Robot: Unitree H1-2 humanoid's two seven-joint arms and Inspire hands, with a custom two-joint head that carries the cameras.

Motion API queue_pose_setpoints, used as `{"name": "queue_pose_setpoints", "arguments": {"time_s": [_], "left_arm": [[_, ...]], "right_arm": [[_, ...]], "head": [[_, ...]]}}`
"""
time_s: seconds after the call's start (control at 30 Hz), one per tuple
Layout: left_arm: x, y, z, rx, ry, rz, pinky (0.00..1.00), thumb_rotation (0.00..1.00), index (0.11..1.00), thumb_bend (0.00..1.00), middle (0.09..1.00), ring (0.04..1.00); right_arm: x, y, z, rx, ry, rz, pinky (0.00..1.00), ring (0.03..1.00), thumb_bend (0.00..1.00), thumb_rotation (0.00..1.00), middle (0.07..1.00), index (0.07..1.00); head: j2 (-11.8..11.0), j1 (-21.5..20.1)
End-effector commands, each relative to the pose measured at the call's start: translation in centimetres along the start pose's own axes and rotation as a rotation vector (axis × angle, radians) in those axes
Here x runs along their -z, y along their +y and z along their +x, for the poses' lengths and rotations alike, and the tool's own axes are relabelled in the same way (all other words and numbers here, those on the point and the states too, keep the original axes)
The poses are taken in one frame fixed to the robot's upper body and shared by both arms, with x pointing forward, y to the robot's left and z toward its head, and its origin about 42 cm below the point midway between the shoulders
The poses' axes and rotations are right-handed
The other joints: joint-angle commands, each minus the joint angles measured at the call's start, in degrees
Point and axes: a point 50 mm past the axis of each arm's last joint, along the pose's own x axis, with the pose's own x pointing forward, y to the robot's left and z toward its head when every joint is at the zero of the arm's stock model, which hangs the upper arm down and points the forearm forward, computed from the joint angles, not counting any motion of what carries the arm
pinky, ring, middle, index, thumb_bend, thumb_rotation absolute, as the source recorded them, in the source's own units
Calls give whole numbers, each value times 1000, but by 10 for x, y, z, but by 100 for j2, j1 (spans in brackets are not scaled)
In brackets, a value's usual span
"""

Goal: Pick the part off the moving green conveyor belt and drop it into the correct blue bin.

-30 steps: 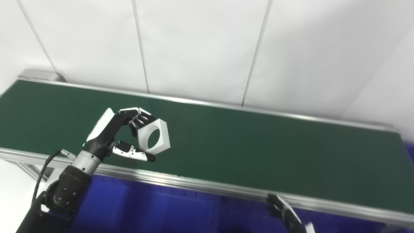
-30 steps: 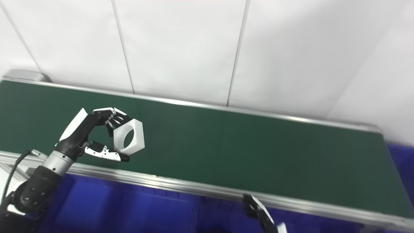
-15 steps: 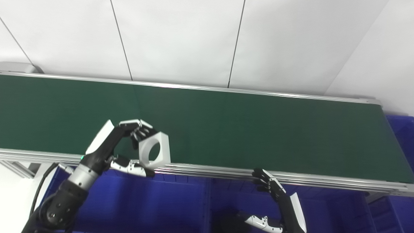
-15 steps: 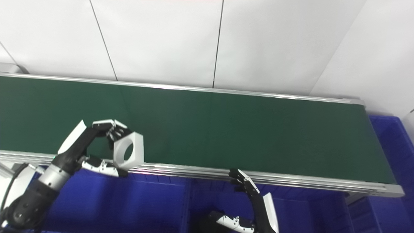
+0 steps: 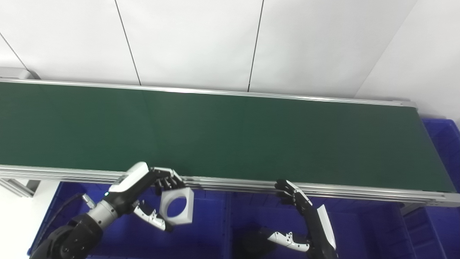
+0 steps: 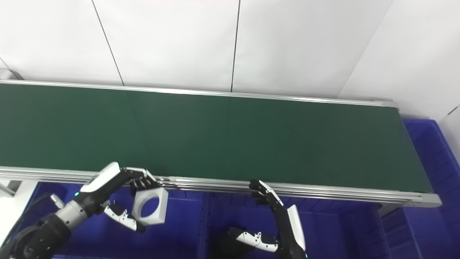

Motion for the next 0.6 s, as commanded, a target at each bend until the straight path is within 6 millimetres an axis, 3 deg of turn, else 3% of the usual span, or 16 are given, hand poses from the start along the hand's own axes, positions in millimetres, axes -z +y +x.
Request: {"name": "queue_pose_setpoints", "arguments": {"time_s": [0.0, 0.37, 0.4, 0.53, 0.57], "left_arm": [[0, 15, 3, 11, 2, 67, 385, 0, 531, 497, 469, 397], [6, 7, 2, 127, 81, 189, 486, 0, 518, 500, 486, 439], [6, 7, 2, 136, 88, 199, 533, 0, 507, 501, 489, 458], [5, 14, 3, 230, 120, 264, 755, 62, 497, 508, 643, 671], [4, 16, 3, 250, 126, 271, 806, 183, 614, 588, 682, 716]], "right_arm": [[-9, -2, 4, 18, -28, 4, 696, 748, 893, 428, 802, 829], [-13, -1, 6, 18, -26, -1, 699, 751, 887, 417, 799, 827], [-13, -1, 6, 18, -23, -6, 699, 751, 888, 426, 798, 827], [-12, 0, 6, 19, -22, 0, 702, 748, 884, 428, 797, 827], [-13, 0, 6, 19, -21, 1, 690, 749, 884, 428, 798, 827]], "head": [[14, -1], [75, -55], [75, -55], [77, -60], [77, -60]]}}
